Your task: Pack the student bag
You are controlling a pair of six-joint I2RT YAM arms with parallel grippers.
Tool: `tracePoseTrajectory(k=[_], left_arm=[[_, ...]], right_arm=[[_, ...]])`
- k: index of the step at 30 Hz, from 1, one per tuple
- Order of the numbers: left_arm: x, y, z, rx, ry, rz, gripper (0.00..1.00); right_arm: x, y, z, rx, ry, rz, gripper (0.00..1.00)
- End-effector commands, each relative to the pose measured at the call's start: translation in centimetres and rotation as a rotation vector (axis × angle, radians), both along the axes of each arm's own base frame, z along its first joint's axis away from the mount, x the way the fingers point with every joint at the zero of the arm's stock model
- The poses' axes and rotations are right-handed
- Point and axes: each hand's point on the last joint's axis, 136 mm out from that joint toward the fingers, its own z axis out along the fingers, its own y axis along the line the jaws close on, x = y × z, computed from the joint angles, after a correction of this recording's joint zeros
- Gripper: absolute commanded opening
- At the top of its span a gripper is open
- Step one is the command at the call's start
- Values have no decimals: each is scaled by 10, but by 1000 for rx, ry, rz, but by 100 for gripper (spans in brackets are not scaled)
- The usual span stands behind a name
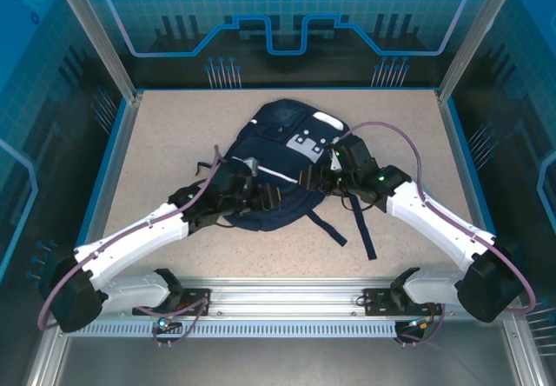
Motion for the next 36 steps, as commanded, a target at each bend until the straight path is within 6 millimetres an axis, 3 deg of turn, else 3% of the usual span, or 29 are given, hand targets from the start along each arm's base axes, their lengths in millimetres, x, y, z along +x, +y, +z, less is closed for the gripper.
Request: tracePoseTrajectory(k=[1,12,16,18,21,27,31,34,36], left_arm=[[2,0,-12,182,-32,-27,46],[10,-16,-44,290,40,-29,39],[14,-20,-47,289,36,-32,28],[16,-21,-48,295,24,-39,15],[20,-20,-52,297,-11,-37,4],[20,-17,-55,316,-32,-48,0],[19,-11,-53,335,-46,-44,0],[19,-1,-51,368,-59,-24,0],[20,13,-52,411,-49,21,0]], right_arm=[[1,2,-4,47,51,-27,71],[3,-3,-13,60,100,-70,71],[1,4,-16,96,152,-76,68],[-1,10,-19,134,202,-89,66],[1,21,-24,185,252,-112,63],[15,38,-30,205,283,-128,59],[24,37,-42,140,299,-168,49],[31,30,-51,79,287,-196,35],[35,25,-56,35,280,-208,20]])
